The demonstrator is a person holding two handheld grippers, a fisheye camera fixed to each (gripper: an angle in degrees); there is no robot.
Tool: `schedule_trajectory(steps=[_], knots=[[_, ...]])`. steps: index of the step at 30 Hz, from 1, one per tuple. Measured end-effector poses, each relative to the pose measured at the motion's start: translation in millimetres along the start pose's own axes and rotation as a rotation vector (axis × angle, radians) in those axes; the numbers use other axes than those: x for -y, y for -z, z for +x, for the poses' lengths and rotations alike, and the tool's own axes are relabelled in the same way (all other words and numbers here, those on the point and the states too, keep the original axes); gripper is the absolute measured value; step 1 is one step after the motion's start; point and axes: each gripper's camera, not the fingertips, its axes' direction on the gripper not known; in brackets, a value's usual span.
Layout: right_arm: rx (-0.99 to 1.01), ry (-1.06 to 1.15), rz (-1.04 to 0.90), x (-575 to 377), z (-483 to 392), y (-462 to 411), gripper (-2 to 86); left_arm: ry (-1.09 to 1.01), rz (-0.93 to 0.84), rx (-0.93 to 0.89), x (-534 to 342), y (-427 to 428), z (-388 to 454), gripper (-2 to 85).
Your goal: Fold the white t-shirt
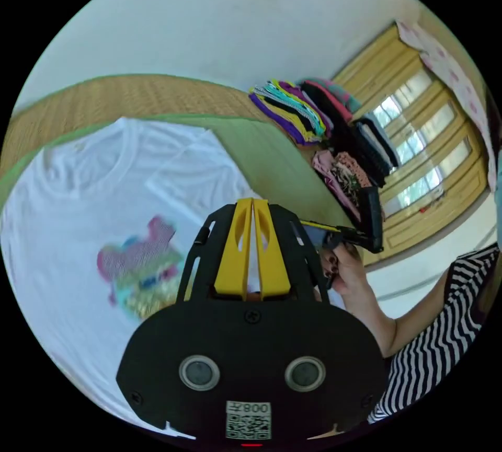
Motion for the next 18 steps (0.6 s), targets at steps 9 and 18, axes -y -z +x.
schedule_trajectory(steps=[9,18], knots=[[0.632,-0.276,0.241,-26.2,66.7,23.8,0.1,0.612,0.373,0.248,-206.2,184.5,-64.2,4.3],[0.533,-0.049,0.143,12.4,-60.6,25.9,3.1,0.809,0.470,0.357,-282.0,243.6,-100.2,8.7]])
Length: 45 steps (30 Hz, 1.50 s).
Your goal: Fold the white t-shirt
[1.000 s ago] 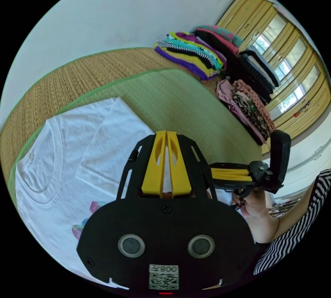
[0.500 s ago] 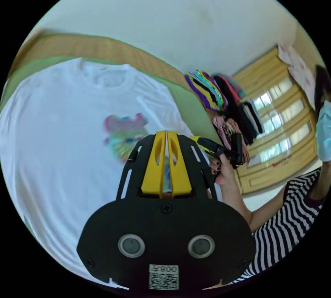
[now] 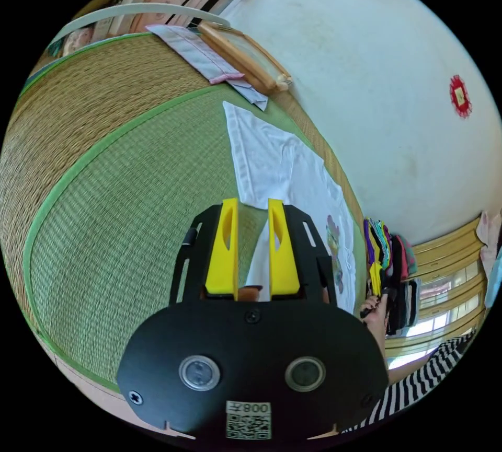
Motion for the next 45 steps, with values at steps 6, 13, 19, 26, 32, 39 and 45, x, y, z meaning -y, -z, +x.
schedule_trajectory(steps=[6,13,19,26,32,39,45], knots=[[-0.130,0.244,-0.324,6.5,-119.9,-161.5,7.0,-0.098,-0.005,0.091,-0.4,9.6,-7.4,7.1],[-0.257,0.685,-0.705,-44.5,-280.9,-423.2,7.2,-0.075,-0.019,0.088,-2.3,28.6,-30.7,2.2],[-0.322,0.827,-0.818,-85.7,-354.2,-582.8,8.3,-0.070,-0.012,0.069,-5.7,44.7,-45.5,1.3],[-0.506,0.964,-0.865,-128.9,-389.4,-689.1,8.5,-0.075,-0.009,0.073,-8.5,59.4,-54.5,1.2],[-0.568,1.020,-0.814,-138.6,-403.8,-710.6,4.3,-0.075,-0.009,0.069,-10.1,70.3,-59.7,1.2],[-0.470,0.878,-0.862,-86.5,-391.5,-718.7,1.7,-0.056,-0.013,0.036,-10.3,80.7,-64.5,1.2],[-0.238,0.638,-0.809,11.7,-363.4,-671.1,1.3,-0.190,0.046,0.030,-6.1,99.4,-37.3,1.1]])
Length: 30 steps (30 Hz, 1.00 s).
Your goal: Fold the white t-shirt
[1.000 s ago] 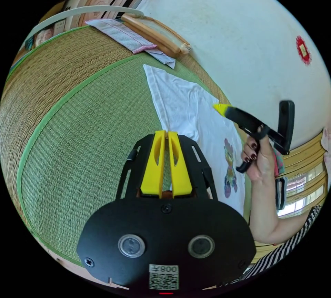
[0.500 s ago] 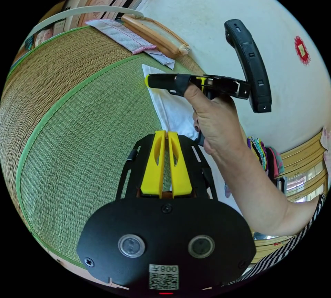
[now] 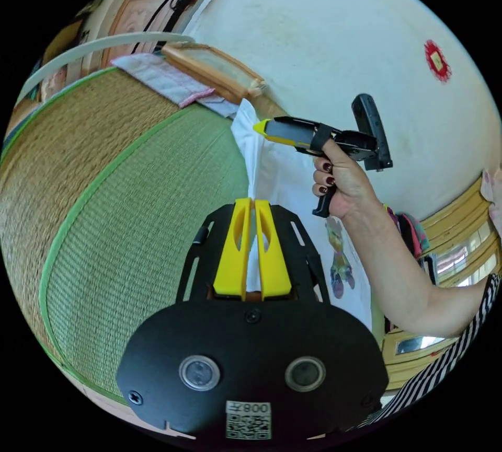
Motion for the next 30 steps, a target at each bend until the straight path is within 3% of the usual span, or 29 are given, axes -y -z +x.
schedule_trajectory(steps=[5,10,25,30], knots=[[0.136,-0.126,0.131,-41.0,85.4,80.5,1.3,-0.213,-0.054,-0.018,13.4,-3.0,44.1,1.3],[0.173,-0.265,0.143,-90.6,150.5,97.4,1.3,-0.370,-0.183,0.046,7.6,-28.3,80.6,1.3],[0.218,-0.413,0.159,-152.1,252.7,118.7,1.2,-0.346,-0.309,-0.030,11.3,-59.6,99.9,2.7],[0.173,-0.402,0.211,-165.9,252.8,139.3,0.4,-0.345,-0.273,-0.061,14.9,-51.9,106.0,3.1]])
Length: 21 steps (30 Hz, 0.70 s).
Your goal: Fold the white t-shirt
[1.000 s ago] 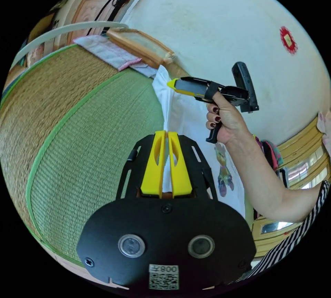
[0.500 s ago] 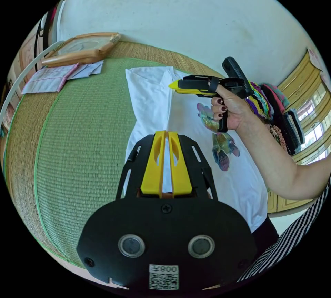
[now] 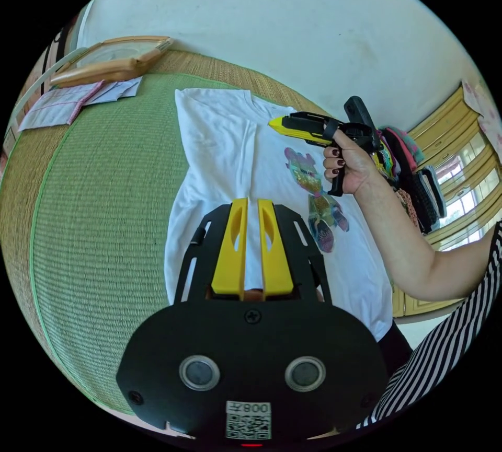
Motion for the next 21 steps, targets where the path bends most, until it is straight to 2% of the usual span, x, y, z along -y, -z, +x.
schedule_trajectory(steps=[7,12,16,18,21], knots=[[-0.150,0.211,-0.087,9.2,-55.7,-38.7,0.1,0.067,-0.003,0.074,18.8,1.3,-14.8,2.1],[-0.337,0.254,-0.193,20.5,-60.2,-87.0,0.1,0.079,-0.032,0.072,28.7,-6.8,-18.1,1.2],[-0.329,0.258,-0.180,16.0,-58.4,-83.4,0.1,0.076,0.022,0.066,32.2,0.0,-10.6,0.8],[-0.316,0.252,-0.174,13.3,-54.9,-80.9,0.0,0.079,-0.037,0.078,35.4,-10.3,-10.8,0.7],[-0.284,0.229,-0.180,9.2,-48.3,-73.0,0.0,0.097,-0.033,0.037,38.3,-10.7,-12.7,0.9]])
